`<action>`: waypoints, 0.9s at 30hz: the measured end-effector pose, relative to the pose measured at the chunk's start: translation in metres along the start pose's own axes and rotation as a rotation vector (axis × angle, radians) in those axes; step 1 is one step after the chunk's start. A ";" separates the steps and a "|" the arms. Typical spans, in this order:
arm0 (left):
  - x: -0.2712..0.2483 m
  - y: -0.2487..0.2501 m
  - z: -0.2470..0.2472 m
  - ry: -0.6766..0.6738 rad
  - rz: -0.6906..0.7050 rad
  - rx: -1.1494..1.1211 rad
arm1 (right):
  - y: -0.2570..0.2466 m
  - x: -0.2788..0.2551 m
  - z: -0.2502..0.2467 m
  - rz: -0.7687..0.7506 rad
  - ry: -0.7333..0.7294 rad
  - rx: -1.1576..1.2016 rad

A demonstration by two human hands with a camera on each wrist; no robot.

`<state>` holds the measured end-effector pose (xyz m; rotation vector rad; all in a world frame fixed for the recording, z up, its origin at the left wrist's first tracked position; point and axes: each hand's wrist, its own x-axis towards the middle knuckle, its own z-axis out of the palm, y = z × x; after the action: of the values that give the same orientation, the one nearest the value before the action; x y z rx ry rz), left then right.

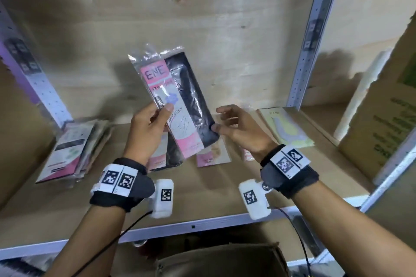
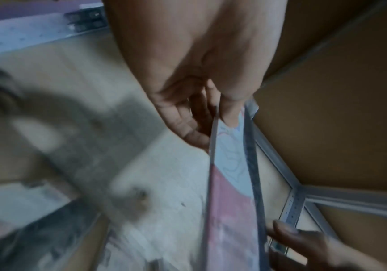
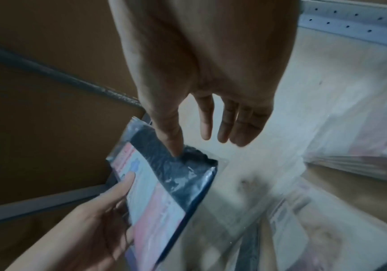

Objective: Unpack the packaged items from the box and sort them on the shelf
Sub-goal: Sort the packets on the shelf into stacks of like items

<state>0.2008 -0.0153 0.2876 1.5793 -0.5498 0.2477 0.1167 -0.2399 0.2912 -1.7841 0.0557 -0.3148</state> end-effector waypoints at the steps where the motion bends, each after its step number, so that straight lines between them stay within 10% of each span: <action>1: -0.001 -0.005 0.002 -0.016 -0.066 -0.033 | 0.002 0.001 0.001 0.004 -0.042 0.024; 10: -0.001 -0.033 0.007 0.004 -0.515 -0.235 | 0.034 -0.003 -0.005 0.201 -0.372 0.063; 14: 0.005 -0.037 -0.018 0.178 -0.479 -0.218 | 0.037 -0.009 -0.015 0.251 -0.450 -0.029; 23: -0.006 -0.034 -0.028 -0.102 -0.210 0.595 | 0.040 -0.019 -0.031 0.255 -0.576 -0.049; 27: -0.011 -0.043 -0.028 -0.109 -0.331 0.436 | 0.044 -0.024 -0.036 0.249 -0.621 -0.021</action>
<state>0.2172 0.0144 0.2476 2.0874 -0.3203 0.0282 0.0904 -0.2794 0.2520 -1.8023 -0.1599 0.4235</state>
